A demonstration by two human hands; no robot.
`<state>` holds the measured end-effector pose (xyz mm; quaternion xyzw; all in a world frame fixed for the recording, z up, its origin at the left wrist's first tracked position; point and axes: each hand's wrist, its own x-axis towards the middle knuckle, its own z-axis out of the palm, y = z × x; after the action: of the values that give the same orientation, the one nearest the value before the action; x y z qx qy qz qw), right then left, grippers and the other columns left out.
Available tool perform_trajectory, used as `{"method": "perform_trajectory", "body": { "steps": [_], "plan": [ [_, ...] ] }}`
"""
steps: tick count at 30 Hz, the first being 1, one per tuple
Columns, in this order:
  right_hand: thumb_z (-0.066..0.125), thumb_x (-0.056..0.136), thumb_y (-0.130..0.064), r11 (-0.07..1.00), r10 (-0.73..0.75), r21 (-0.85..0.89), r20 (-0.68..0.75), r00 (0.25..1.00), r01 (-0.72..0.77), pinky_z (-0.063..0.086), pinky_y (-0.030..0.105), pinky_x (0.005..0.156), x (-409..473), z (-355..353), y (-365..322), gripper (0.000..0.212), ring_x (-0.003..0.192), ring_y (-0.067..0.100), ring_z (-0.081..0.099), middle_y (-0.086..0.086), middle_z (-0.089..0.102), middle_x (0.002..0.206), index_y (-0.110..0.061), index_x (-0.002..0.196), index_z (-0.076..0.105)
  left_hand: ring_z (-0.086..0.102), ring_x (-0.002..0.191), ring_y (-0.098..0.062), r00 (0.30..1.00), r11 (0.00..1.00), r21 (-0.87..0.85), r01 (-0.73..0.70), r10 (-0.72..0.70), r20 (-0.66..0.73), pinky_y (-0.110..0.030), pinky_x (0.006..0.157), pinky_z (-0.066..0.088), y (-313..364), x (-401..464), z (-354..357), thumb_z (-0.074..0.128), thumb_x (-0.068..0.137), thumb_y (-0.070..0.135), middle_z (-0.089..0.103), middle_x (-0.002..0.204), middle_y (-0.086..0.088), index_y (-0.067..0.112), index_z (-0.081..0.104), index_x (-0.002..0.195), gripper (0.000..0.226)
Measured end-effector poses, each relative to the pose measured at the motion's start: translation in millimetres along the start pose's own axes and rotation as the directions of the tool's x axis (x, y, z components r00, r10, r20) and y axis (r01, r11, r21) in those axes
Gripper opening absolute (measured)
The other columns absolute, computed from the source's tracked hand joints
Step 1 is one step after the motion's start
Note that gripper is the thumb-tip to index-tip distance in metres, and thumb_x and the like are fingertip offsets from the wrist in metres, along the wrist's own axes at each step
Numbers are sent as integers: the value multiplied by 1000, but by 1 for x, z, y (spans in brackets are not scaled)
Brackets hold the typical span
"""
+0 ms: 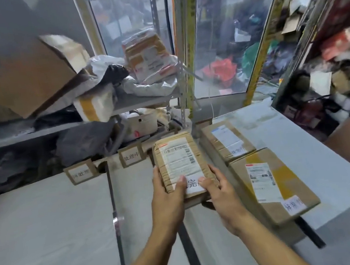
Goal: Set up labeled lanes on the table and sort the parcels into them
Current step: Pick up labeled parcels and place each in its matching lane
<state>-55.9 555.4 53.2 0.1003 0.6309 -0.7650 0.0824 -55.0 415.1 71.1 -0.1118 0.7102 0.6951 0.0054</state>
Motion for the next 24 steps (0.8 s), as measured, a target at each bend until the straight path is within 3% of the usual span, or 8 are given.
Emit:
{"method": "perform_trajectory", "body": {
  "steps": [2,4,7,10,13,15,20,24],
  "plan": [
    [67,87,-33,1000,-7,6,-47,999,7,58,27,73,16,-13,-2,46,100,13,72,-7,74,111,-44,129,53,67,108,-10,999,1000,28,11,-12,32,-42,94,55,4,13,14,63,95,32,63,130,8,36,27,152,68],
    [66,93,-26,1000,5,28,-93,996,-2,57,31,72,37,-25,-5,40,98,17,73,-3,75,110,-39,128,53,64,115,-14,997,999,38,9,-12,72,-46,99,51,8,29,26,59,97,33,62,132,4,35,30,150,61],
    [66,93,-22,997,37,69,-140,989,-27,58,30,70,74,-37,-4,34,94,17,73,2,75,108,-32,124,52,48,131,-14,999,997,64,32,-34,39,-37,105,44,11,52,36,56,98,40,45,151,-1,36,26,152,62],
    [66,93,-25,996,67,59,-140,988,-59,60,28,68,111,-44,8,35,95,16,72,2,73,111,-31,125,53,41,136,-16,998,991,121,52,-49,-33,-25,95,39,7,71,36,53,98,44,36,157,-2,32,25,154,64],
    [71,86,-32,995,101,12,-147,984,-100,61,42,82,142,-43,28,46,103,22,69,5,70,117,-29,128,54,44,133,-15,996,990,136,39,-28,-84,-37,108,41,2,84,33,51,100,39,43,152,-1,29,34,150,54],
    [72,77,-40,992,124,-5,-152,981,-126,59,48,88,159,-41,43,48,103,22,70,3,71,115,-33,123,58,46,127,-10,994,989,148,28,-12,-110,-38,108,42,-2,92,30,50,100,38,47,148,1,29,38,148,50],
    [69,85,-38,983,166,-47,-170,971,-176,59,45,87,191,-41,79,37,100,19,71,-3,75,106,-29,120,65,46,119,-2,994,981,192,30,-10,-105,-14,87,38,-11,110,25,48,101,37,49,144,7,29,41,146,47],
    [65,94,-29,982,162,-71,-187,969,-178,58,38,85,201,-47,94,24,100,15,70,-5,75,106,-27,117,67,44,124,-4,994,982,184,41,-21,-109,-22,94,38,-15,120,23,47,102,37,48,147,6,27,42,147,46]
  ]
}}
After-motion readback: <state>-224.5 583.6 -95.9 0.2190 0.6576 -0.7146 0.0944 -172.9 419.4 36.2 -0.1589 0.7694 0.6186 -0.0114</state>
